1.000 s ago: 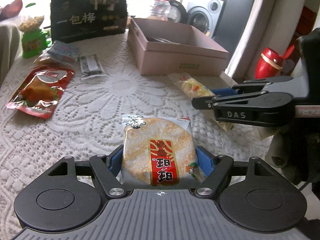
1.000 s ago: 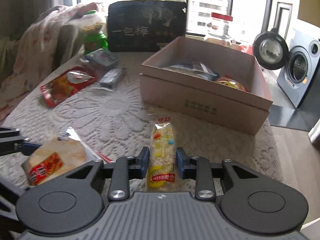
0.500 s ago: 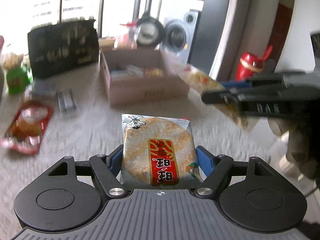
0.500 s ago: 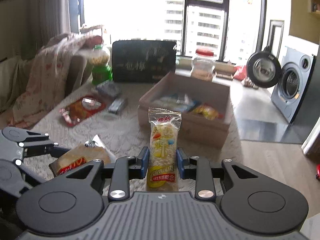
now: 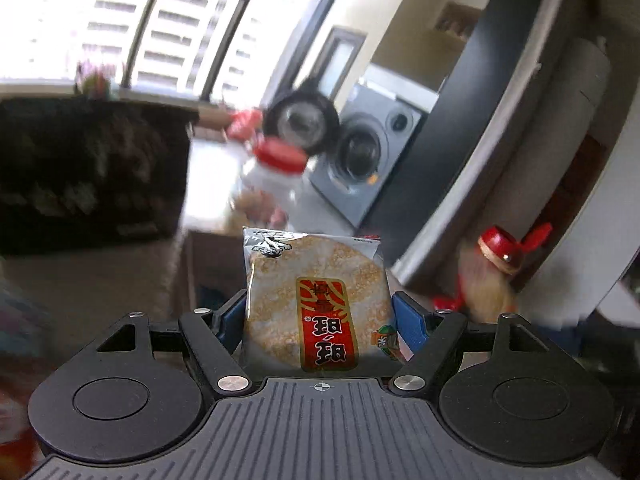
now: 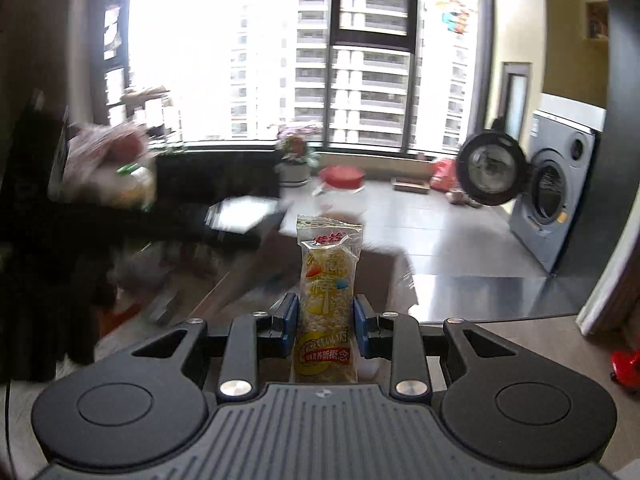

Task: Organize snacks
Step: 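Lower both snacks into the pink box and open both tools, then grasp the Peppa Pig candy packet with the left tool while the right tool grasps the clear strip packet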

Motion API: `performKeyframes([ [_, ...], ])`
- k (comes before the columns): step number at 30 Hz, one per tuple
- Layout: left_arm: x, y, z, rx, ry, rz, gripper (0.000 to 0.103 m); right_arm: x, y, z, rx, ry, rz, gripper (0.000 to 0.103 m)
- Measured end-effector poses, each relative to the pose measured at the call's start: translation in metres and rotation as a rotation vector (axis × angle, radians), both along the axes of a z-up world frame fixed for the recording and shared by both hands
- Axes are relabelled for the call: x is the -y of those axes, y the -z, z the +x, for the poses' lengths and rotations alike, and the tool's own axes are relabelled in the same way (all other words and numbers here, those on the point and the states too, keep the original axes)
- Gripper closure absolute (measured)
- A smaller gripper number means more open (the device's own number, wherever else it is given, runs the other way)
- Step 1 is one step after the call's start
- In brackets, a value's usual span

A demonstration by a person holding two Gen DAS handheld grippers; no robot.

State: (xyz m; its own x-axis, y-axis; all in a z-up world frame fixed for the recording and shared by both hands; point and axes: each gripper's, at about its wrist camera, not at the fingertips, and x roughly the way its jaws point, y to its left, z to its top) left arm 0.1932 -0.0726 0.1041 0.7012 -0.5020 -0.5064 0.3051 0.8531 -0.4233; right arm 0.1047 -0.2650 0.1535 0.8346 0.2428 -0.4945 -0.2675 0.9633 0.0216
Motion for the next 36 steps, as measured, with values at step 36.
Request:
performKeyframes([
  [36, -0.238, 0.029, -0.055, 0.019, -0.454, 0.040, 0.024, -0.200, 0.057, 0.139, -0.505, -0.241, 0.224, 0.047],
])
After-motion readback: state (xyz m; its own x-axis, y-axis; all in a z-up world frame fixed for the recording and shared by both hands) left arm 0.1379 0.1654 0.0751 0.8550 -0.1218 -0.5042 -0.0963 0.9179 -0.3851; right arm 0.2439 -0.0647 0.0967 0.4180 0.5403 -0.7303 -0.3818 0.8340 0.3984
